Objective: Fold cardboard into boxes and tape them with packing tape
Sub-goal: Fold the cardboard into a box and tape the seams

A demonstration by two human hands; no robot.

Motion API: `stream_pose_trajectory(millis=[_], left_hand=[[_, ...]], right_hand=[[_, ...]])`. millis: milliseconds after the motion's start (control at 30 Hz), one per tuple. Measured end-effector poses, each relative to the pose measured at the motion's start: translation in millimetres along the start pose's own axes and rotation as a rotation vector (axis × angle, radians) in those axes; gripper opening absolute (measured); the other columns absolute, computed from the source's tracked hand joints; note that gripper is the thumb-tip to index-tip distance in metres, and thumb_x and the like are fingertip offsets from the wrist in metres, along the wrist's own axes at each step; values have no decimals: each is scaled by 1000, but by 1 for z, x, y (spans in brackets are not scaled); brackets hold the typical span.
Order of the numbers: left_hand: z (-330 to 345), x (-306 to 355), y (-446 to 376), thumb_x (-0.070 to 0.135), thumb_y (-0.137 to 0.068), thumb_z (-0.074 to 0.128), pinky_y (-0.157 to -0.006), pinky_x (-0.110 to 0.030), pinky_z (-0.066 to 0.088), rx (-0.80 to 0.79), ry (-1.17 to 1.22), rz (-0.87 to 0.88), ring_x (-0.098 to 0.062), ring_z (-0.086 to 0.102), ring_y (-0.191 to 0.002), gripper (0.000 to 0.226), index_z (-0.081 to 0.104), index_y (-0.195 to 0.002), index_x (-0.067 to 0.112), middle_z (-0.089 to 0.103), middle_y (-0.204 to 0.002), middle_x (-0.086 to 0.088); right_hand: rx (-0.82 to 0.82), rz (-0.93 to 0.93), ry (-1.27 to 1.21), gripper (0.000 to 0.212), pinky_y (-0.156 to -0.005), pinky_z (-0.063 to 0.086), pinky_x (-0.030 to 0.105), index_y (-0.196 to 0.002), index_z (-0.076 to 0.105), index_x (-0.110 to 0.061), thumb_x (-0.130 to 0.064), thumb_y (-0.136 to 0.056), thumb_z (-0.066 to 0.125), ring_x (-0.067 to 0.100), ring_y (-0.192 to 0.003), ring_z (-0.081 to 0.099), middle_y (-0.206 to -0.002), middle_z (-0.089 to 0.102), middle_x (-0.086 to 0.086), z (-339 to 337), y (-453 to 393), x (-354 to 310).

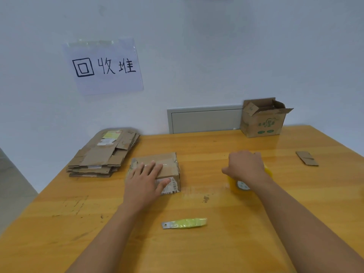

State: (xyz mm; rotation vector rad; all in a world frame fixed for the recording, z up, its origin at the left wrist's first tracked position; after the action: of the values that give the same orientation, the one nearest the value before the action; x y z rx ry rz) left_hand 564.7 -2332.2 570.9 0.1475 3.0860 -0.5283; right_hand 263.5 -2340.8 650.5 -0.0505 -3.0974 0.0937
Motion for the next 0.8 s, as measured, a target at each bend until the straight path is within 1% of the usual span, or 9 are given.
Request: stream_pose_trajectory(millis=[67, 167, 300, 400, 533, 633, 700, 733, 800], left_hand=[[0, 0, 0, 79, -88, 11, -113, -45, 32, 9, 15, -3, -27, 39, -142, 80, 44, -147, 35, 44, -153, 5], [-2, 2, 0, 79, -88, 12, -113, -46, 33, 10, 31, -7, -28, 40, -141, 80, 45, -146, 35, 45, -152, 5], [-4, 3, 1, 80, -85, 11, -114, -45, 30, -6, 44, -9, -26, 36, -144, 82, 43, -148, 36, 42, -154, 6], [-6, 2, 2, 80, -86, 12, -114, -45, 31, -8, 44, -13, -26, 36, -143, 83, 43, -147, 36, 43, -154, 6], [-6, 2, 2, 81, -84, 9, -115, -43, 28, -29, 28, -25, -24, 32, -146, 84, 38, -149, 38, 37, -157, 8], [-7, 3, 2, 82, -82, 3, -118, -41, 24, -51, 9, -29, -21, 26, -148, 86, 32, -152, 40, 31, -160, 10], [-9, 4, 2, 82, -81, 3, -118, -41, 23, -53, 18, -31, -21, 25, -149, 87, 30, -152, 40, 30, -160, 10], [-9, 4, 3, 82, -81, 2, -118, -41, 22, -56, 19, -33, -21, 24, -149, 87, 29, -153, 41, 29, -160, 11], [-11, 5, 4, 82, -80, 2, -118, -41, 22, -66, 18, -35, -20, 23, -149, 87, 28, -153, 41, 28, -161, 11]], right_hand=[[10, 34, -122, 41, -78, 40, 39, -66, 43, -20, -49, -92, 55, 20, -68, 46, -66, 47, -3, 0, -3, 12], [59, 30, -463, 48, -55, 26, 32, -59, 36, -18, -47, -86, 63, 19, -55, 35, -57, 34, -1, -7, -9, 23], [40, -30, -932, 58, -56, 18, 34, -58, 28, -21, -49, -82, 72, 18, -54, 25, -56, 22, -3, -1, -10, 17], [-21, 5, -1140, 64, -60, 16, 35, -65, 25, -21, -60, -76, 75, 16, -56, 22, -62, 18, -4, 19, -5, 16], [-112, -9, -1140, 52, -64, 25, 36, -73, 37, -16, -52, -82, 73, 19, -66, 34, -72, 31, 3, 18, 1, 36], [-137, -71, -860, 35, -63, 31, 37, -71, 42, -10, -32, -95, 56, 24, -68, 40, -73, 38, 10, 5, -5, 34], [-133, -80, -685, 31, -68, 44, 40, -78, 54, -2, -22, -97, 40, 31, -73, 52, -78, 53, 16, -1, -12, 16], [-134, -83, -602, 30, -66, 45, 40, -77, 54, -2, -18, -96, 37, 31, -72, 52, -78, 54, 15, -2, -13, 7], [-100, -77, -432, 30, -57, 31, 35, -66, 41, -10, -16, -95, 37, 25, -58, 35, -66, 42, 6, -2, -13, -8]])
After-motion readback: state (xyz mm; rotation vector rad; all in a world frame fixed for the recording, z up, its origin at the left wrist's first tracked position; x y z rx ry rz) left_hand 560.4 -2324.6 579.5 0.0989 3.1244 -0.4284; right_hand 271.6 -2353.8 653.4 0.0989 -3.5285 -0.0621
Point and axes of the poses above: each hand's wrist, its own y-axis away from the middle knuckle, its own z-axis out of the palm, x = y × z, the point moved 2 cm from there along -y, towards the middle knuckle
